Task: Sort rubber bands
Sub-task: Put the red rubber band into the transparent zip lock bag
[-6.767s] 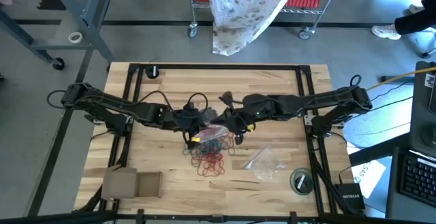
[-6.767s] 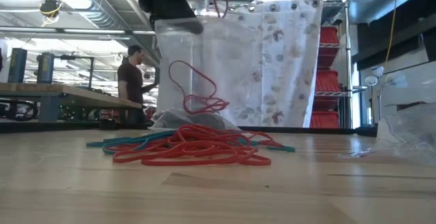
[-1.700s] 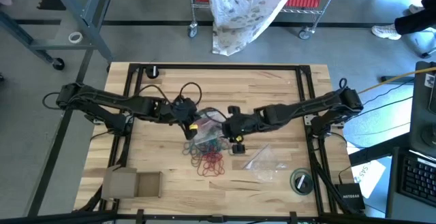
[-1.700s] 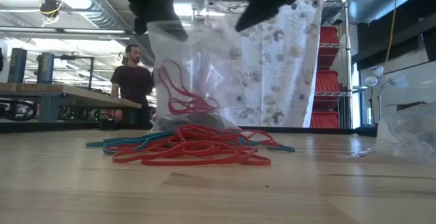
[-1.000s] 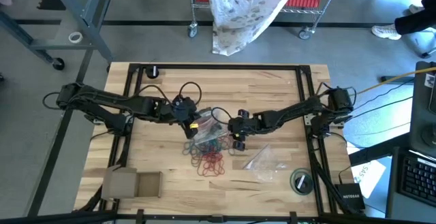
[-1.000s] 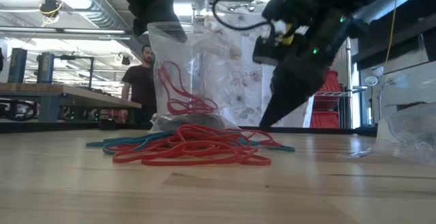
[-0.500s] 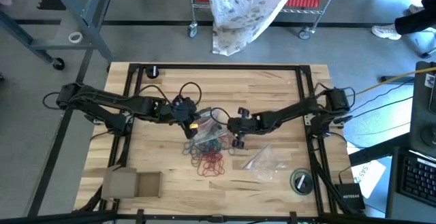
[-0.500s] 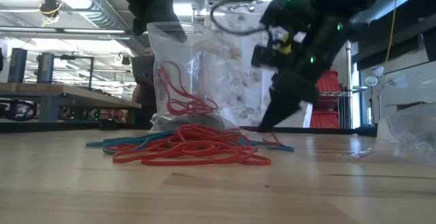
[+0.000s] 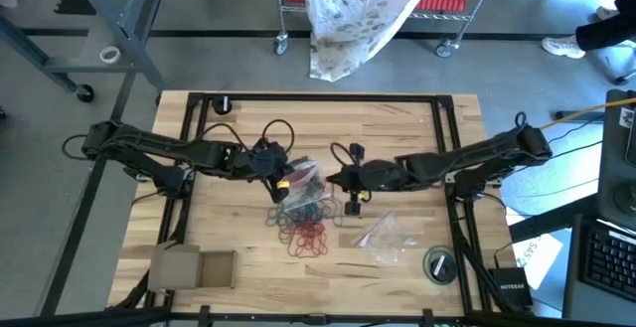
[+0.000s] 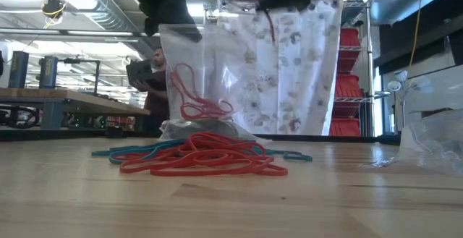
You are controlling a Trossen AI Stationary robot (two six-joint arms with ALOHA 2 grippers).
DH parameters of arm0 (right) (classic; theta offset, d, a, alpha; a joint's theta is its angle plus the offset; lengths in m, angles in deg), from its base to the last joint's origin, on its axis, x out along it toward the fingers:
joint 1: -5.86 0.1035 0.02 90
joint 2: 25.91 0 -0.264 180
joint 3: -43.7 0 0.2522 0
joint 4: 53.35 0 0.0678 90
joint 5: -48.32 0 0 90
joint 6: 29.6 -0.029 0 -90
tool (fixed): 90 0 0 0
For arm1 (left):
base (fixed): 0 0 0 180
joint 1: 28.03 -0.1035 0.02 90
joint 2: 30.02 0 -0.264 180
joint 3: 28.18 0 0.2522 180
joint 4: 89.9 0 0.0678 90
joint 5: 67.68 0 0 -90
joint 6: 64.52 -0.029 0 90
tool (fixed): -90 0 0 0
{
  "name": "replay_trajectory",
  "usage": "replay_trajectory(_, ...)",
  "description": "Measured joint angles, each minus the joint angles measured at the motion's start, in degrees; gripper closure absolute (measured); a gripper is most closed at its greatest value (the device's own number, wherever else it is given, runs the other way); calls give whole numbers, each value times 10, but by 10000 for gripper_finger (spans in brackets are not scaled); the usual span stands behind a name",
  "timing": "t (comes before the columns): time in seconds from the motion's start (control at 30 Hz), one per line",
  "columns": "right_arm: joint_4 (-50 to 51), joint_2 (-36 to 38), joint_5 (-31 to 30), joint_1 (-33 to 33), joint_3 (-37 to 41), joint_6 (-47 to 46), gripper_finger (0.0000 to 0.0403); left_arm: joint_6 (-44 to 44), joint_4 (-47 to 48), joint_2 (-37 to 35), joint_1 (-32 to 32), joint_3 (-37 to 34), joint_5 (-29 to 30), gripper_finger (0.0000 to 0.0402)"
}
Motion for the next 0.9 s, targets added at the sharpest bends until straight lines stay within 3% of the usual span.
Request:
replay_trajectory(0.23,-91,-15,3,-7,-48,75,402,-21,-17,3,17,0,0,401)
replay_trajectory(0.6,-192,-56,56,-43,-48,72,403,-3,-31,4,26,0,0,401)
replay_trajectory(0.9,-164,-88,22,-47,-48,88,403,1,-36,4,26,0,0,401)
